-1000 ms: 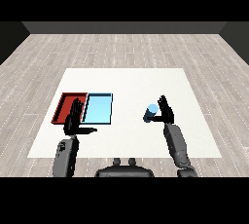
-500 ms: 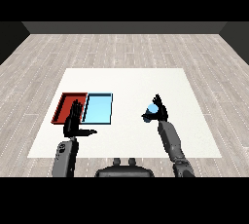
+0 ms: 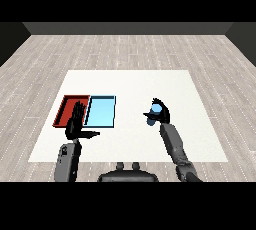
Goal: Pick the blue can and put it in the blue box
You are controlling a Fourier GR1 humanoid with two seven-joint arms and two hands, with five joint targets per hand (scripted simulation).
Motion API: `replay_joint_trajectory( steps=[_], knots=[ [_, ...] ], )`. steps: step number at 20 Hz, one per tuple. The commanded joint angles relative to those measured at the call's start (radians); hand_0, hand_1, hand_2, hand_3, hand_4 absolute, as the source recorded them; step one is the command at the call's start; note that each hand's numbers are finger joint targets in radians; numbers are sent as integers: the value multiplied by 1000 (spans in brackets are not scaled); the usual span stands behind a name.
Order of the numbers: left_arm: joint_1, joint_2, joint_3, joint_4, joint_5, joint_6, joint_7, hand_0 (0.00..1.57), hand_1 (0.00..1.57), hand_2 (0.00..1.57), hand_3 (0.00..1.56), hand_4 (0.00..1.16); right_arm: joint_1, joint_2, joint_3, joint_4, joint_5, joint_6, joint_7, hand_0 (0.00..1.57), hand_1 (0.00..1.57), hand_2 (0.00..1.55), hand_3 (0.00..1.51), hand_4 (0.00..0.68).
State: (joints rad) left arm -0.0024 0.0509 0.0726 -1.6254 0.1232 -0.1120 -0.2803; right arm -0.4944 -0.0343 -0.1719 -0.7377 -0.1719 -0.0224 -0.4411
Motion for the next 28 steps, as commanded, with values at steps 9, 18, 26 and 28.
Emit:
replay_joint_trajectory(
  steps=[9, 18, 26, 28],
  knots=[
    [27, -3, -18, 4, -30, -6, -39, 0, 0, 0, 0, 0, 41, -14, 115, -209, 73, -119, 192, 1500, 1500, 1469, 1434, 596],
    [3, 13, -36, -1, -37, -23, 7, 0, 0, 0, 0, 0, 27, 15, 195, -396, 111, -102, 193, 1449, 1449, 1471, 1444, 629],
    [-27, -39, -76, 19, 17, -31, 83, 0, 0, 0, 0, 0, 84, 34, 273, -582, 119, -142, 266, 1456, 1456, 1457, 1437, 634],
    [19, -48, -102, -23, 3, -26, 81, 0, 0, 0, 0, 0, 128, 34, 318, -614, 110, -181, 242, 1456, 1456, 1457, 1437, 634]
  ],
)
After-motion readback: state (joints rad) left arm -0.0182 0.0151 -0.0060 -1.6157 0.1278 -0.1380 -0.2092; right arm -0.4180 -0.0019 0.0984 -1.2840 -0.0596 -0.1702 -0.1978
